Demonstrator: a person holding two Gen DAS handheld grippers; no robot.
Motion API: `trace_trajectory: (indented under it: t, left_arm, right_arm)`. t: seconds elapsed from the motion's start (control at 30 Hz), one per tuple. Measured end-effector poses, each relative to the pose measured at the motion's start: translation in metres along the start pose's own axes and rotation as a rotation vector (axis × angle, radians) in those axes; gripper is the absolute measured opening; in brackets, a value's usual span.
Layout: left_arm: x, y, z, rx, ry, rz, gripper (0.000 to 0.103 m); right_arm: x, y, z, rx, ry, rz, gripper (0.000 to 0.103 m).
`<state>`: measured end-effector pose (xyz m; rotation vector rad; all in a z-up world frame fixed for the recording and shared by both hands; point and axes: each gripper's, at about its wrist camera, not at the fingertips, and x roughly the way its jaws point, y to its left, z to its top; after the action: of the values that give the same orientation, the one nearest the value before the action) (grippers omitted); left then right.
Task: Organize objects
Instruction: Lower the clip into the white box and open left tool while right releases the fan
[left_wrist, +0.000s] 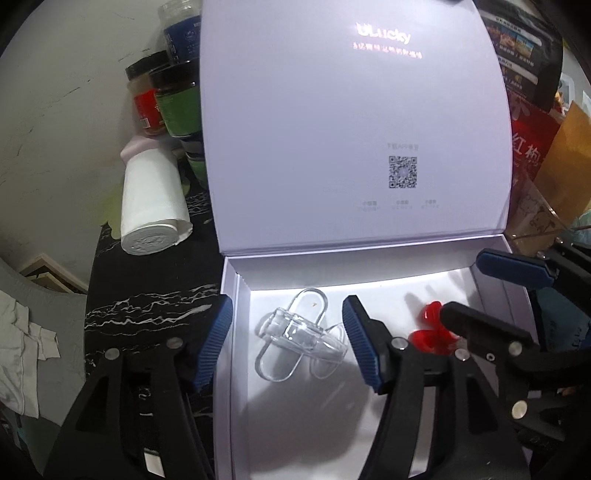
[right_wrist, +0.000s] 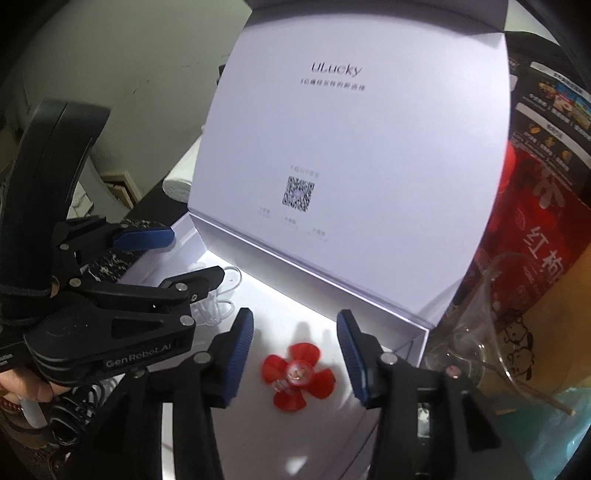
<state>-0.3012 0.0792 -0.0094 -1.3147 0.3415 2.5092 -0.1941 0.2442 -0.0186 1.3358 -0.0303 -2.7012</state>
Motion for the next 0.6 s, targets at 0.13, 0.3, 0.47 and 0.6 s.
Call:
trace_trajectory:
  t: [0.13,0.3,0.47,0.6]
  left_arm:
    - [-0.017,0.001,-0.003,0.005,-0.026,0.036,0.061]
    - [-0.042,0.001,-0.001,-0.012,-0.065,0.043,0.062]
    - [-0.071,-0.002,-0.008,-0.018,-0.114,0.057,0.064]
    - [-0.099,-0.018,-0.014,-0.020,-0.138,0.069,0.064]
  right_arm:
    - [-0.012,0.006,0.002,-0.011,-0.016,-0.021,0.047]
    - [-0.034,0.015,0.005,-0.015,-0.044,-0.040,0.048]
    - [-0.056,0.010,0.012,-0.021,-0.084,-0.049,0.051]
    - [-0.080,0.020,0.005,-0.030,-0.117,-0.055,0.051]
